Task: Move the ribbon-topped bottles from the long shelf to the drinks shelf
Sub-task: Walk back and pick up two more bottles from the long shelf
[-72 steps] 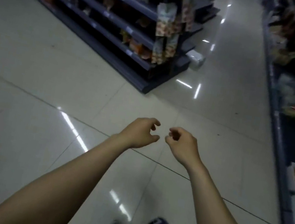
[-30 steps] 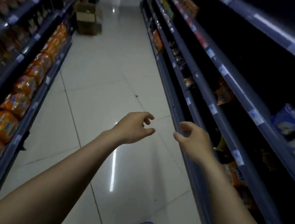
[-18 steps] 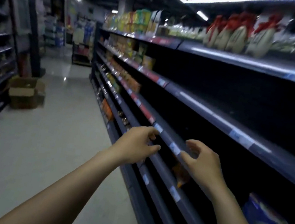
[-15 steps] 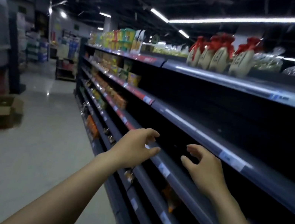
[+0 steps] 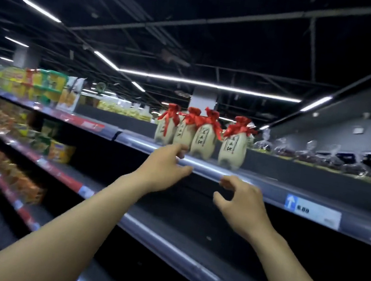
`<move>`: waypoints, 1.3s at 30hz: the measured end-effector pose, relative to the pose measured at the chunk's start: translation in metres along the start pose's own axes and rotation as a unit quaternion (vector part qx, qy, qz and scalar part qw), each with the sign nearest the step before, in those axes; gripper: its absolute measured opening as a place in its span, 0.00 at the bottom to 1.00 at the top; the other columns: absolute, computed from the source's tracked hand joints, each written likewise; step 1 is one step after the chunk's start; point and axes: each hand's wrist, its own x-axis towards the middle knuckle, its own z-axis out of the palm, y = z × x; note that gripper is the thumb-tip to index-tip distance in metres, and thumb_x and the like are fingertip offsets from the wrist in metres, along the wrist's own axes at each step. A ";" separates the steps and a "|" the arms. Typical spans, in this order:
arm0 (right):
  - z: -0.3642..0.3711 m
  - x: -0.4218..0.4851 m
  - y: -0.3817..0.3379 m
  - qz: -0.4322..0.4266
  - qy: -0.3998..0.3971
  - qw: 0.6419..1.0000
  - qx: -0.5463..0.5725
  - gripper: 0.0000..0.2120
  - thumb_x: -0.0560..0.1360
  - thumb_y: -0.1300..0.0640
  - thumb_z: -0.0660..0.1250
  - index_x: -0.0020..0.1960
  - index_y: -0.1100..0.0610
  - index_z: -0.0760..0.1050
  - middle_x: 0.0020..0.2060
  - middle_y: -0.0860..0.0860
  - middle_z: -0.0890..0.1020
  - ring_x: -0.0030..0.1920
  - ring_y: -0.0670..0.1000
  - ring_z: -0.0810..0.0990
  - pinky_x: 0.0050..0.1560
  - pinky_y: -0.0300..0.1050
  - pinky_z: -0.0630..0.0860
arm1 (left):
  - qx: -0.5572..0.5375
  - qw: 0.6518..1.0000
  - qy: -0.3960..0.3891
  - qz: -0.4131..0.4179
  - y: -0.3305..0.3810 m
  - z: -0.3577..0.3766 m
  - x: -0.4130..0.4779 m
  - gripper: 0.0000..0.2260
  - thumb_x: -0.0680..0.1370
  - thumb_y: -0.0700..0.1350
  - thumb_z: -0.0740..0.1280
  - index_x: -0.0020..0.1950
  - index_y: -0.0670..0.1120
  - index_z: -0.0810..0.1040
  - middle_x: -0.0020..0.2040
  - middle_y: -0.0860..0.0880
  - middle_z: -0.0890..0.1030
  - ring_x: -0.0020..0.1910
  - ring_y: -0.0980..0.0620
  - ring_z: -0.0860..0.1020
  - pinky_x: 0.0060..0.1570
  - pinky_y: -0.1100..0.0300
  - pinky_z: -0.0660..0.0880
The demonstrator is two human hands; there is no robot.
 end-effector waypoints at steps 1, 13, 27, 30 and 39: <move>-0.001 0.015 -0.001 0.001 0.019 1.000 -0.008 0.20 0.76 0.55 0.77 0.67 0.57 0.83 0.60 0.52 0.88 0.60 0.51 0.84 0.60 0.38 0.71 | -0.023 1.000 0.000 -0.001 -0.004 0.001 0.020 0.27 0.77 0.54 0.75 0.74 0.49 0.73 0.59 0.52 0.79 0.54 0.53 0.78 0.51 0.60 0.71; 0.010 0.127 0.024 0.123 0.140 0.979 -0.077 0.37 0.69 0.50 0.81 0.75 0.54 0.72 0.68 0.54 0.80 0.65 0.56 0.78 0.62 0.49 0.74 | -0.014 1.000 0.023 0.000 -0.035 0.066 0.145 0.28 0.73 0.60 0.73 0.68 0.47 0.74 0.77 0.47 0.66 0.72 0.42 0.71 0.68 0.43 0.72; 0.004 0.162 0.058 0.192 0.052 0.978 0.060 0.26 0.66 0.49 0.85 0.60 0.50 0.78 0.49 0.48 0.89 0.46 0.51 0.89 0.38 0.44 0.80 | 0.006 0.998 0.063 0.019 -0.019 0.092 0.170 0.28 0.70 0.55 0.78 0.63 0.43 0.73 0.56 0.44 0.81 0.55 0.41 0.79 0.48 0.50 0.76; 0.004 0.165 0.057 0.187 0.053 0.978 0.070 0.21 0.66 0.53 0.85 0.55 0.52 0.81 0.46 0.47 0.89 0.46 0.50 0.89 0.45 0.47 0.85 | -0.025 0.998 0.048 0.020 -0.021 0.090 0.172 0.25 0.67 0.52 0.81 0.57 0.45 0.76 0.52 0.46 0.81 0.50 0.43 0.81 0.49 0.48 0.80; 0.001 0.168 0.066 0.193 0.043 0.971 0.136 0.22 0.62 0.58 0.87 0.53 0.53 0.83 0.42 0.44 0.91 0.41 0.46 0.90 0.35 0.41 0.84 | 0.045 0.999 0.025 0.016 -0.026 0.082 0.180 0.26 0.64 0.61 0.78 0.53 0.47 0.79 0.53 0.44 0.80 0.53 0.40 0.79 0.47 0.50 0.77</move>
